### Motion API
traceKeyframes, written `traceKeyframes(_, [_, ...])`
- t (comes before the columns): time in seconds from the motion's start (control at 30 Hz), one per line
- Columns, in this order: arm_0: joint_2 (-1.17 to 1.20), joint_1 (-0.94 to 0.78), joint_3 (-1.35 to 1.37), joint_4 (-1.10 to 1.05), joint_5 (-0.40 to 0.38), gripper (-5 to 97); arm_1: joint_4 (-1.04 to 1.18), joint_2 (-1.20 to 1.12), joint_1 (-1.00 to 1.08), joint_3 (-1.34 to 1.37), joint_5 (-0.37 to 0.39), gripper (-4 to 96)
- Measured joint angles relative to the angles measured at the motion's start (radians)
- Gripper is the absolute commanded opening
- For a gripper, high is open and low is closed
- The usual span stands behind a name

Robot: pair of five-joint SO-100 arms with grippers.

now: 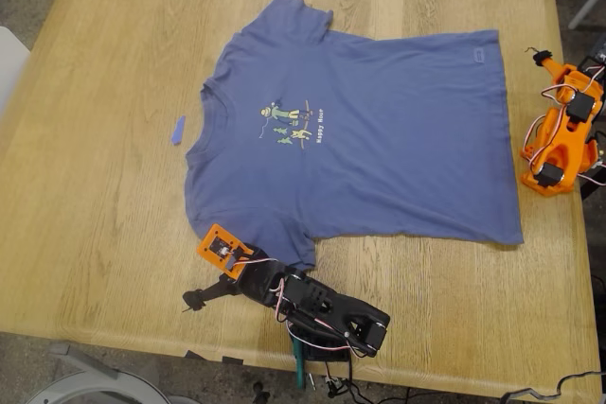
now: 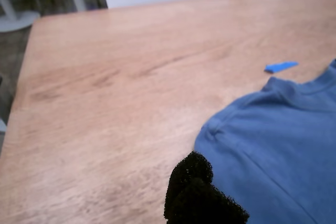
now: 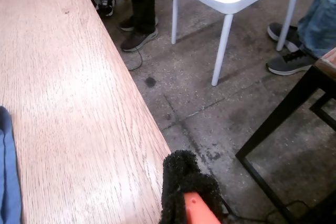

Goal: Fold a T-shirt

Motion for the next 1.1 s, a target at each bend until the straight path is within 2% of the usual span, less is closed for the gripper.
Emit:
traceKeyframes(0.23, [0.000, 0.025, -0.002, -0.087, 0.002, 52, 0.121, 0.000, -0.083, -0.060, 0.018, 55.3])
traceKeyframes(0.53, [0.000, 0.064, -0.098, 0.089, -0.003, 52, 0.448, 0.000, -0.273, -0.298, 0.021, 53.2])
traceKeyframes(0.77, [-0.002, 0.077, -0.202, 0.149, -0.002, 52, 0.672, 0.005, -0.440, -0.500, 0.021, 52.8])
traceKeyframes(1.1, [-0.140, 0.143, -0.494, 0.377, -0.002, 52, 0.988, 0.009, -0.669, -0.781, -0.014, 50.3])
